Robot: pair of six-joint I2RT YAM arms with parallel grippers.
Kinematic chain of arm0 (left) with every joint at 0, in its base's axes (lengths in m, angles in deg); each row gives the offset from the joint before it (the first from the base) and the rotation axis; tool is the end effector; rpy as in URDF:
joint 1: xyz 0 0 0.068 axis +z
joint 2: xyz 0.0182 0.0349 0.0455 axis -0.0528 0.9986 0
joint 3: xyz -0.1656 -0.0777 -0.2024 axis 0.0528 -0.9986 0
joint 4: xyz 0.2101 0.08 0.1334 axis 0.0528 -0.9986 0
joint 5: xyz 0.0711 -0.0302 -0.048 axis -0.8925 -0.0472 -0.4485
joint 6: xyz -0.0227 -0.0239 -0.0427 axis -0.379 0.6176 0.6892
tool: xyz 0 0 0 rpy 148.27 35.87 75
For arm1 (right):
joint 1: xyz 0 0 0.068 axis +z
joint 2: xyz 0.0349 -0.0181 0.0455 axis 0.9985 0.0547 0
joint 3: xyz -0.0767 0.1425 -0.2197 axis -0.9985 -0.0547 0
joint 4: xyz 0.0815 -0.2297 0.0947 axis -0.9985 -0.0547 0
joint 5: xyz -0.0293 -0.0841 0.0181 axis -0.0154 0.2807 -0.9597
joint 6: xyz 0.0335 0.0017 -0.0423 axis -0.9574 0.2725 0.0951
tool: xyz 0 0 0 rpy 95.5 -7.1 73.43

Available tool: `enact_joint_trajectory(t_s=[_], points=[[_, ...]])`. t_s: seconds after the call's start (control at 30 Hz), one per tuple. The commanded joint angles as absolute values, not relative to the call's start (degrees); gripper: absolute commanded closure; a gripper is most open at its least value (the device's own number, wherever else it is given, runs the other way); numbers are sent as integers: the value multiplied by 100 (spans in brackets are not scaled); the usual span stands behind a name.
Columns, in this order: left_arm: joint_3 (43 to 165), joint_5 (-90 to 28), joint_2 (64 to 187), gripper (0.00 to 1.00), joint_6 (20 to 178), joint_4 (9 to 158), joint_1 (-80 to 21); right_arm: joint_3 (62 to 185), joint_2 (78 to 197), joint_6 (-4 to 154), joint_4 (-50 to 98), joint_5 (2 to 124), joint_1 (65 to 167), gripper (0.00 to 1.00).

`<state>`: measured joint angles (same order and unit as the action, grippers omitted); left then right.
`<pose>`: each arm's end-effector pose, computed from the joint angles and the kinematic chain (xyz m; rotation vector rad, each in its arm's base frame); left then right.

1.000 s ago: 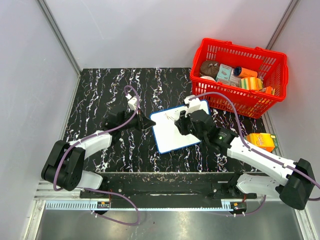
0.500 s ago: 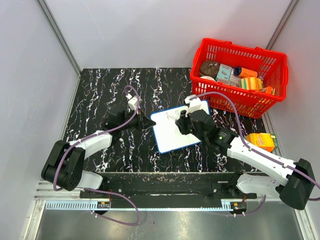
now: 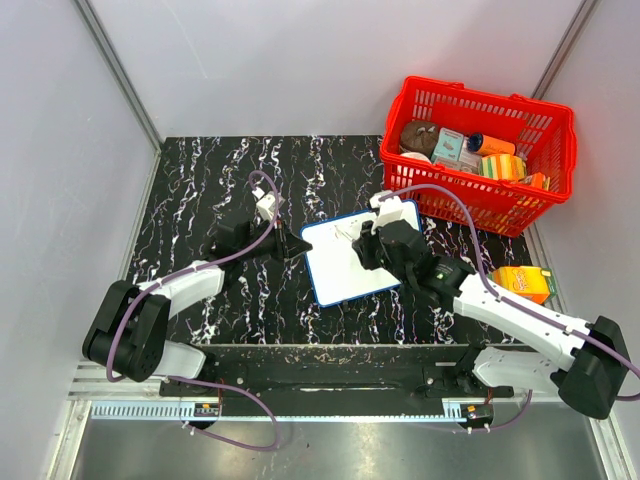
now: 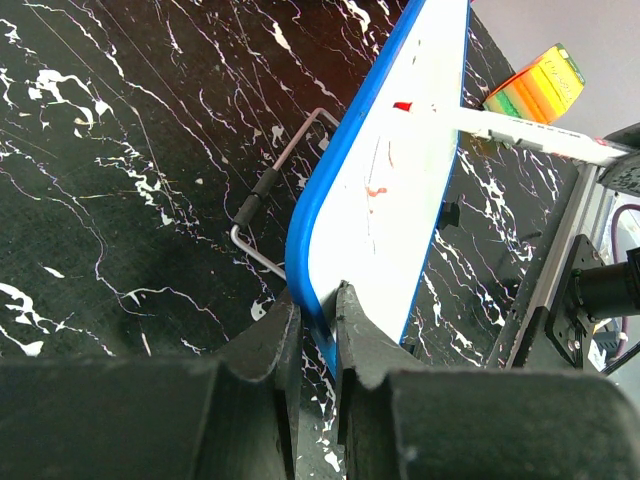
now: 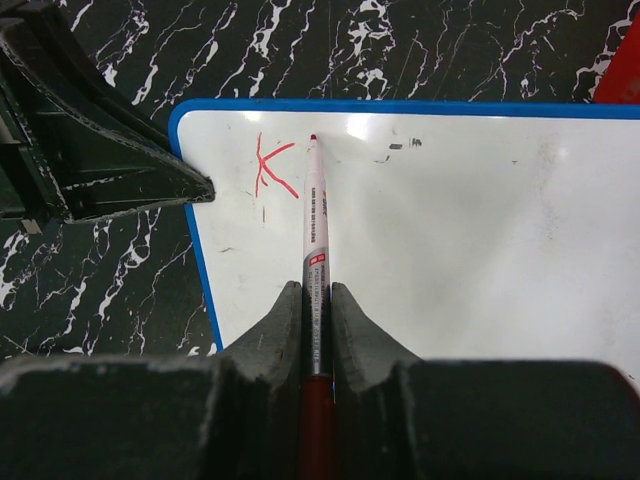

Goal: Write a sentence on the whiteboard

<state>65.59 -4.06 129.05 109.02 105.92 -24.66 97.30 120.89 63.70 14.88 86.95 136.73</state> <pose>0.2534 -0.1228 0.2040 0.4419 1.9727 -1.0849 0.1733 0.1897 0.2994 -0.3707 1.9848 0.4696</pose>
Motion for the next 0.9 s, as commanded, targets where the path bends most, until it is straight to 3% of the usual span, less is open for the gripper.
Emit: enact_joint_trajectory(t_s=[0.0, 0.87], points=[[6661, -1239, 12996, 100, 10044, 10552, -2438, 9716, 12152, 6308, 1486, 8878, 13661, 100], [6661, -1283, 12987, 100, 10018, 10525, -2430, 9487, 11528, 6344, 1539, 9010, 13652, 100]])
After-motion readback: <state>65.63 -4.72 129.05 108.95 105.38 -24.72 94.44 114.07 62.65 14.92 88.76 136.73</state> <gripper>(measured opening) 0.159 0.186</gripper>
